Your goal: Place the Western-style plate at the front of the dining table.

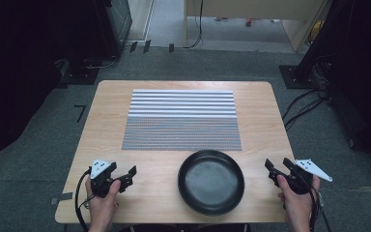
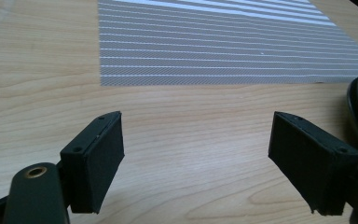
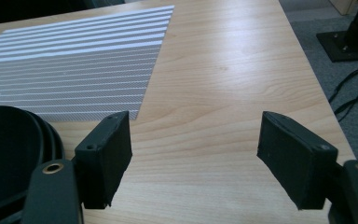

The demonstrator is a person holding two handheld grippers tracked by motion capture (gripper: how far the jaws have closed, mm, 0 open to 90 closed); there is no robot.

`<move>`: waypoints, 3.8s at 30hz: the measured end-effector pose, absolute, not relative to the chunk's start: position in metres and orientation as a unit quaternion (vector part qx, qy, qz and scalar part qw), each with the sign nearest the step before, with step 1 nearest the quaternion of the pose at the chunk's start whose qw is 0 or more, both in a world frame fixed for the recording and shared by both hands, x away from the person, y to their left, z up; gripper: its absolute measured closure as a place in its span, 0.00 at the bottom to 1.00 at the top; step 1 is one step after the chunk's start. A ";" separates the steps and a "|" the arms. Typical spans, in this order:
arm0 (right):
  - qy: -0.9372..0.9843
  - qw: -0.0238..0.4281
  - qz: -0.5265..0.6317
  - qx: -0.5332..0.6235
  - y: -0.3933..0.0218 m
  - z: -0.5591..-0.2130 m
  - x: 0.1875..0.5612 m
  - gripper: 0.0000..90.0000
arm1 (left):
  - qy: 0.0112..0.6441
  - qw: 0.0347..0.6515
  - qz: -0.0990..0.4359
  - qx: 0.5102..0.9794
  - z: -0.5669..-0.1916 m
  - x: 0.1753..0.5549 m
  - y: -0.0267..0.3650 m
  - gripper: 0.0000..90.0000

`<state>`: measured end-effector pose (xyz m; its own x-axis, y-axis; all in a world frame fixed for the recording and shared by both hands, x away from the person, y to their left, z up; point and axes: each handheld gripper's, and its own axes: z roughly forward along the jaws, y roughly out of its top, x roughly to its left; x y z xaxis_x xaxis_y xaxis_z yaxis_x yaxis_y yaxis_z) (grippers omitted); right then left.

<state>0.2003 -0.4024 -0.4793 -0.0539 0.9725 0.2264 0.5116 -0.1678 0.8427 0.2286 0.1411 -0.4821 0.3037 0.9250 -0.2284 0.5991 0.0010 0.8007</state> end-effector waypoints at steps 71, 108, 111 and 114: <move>0.589 0.197 0.491 0.611 -0.342 -0.473 0.190 0.67 | 0.463 0.445 0.100 0.760 -0.479 0.231 0.003 0.30; 0.594 0.097 0.464 0.650 -0.334 -0.492 0.193 0.95 | 0.467 0.455 0.043 0.757 -0.497 0.232 0.010 0.72; 0.584 0.089 0.468 0.657 -0.334 -0.493 0.193 0.96 | 0.466 0.457 0.044 0.756 -0.497 0.232 0.010 0.73; 0.572 0.081 0.476 0.663 -0.332 -0.496 0.193 0.96 | 0.468 0.459 0.037 0.754 -0.498 0.233 0.012 0.73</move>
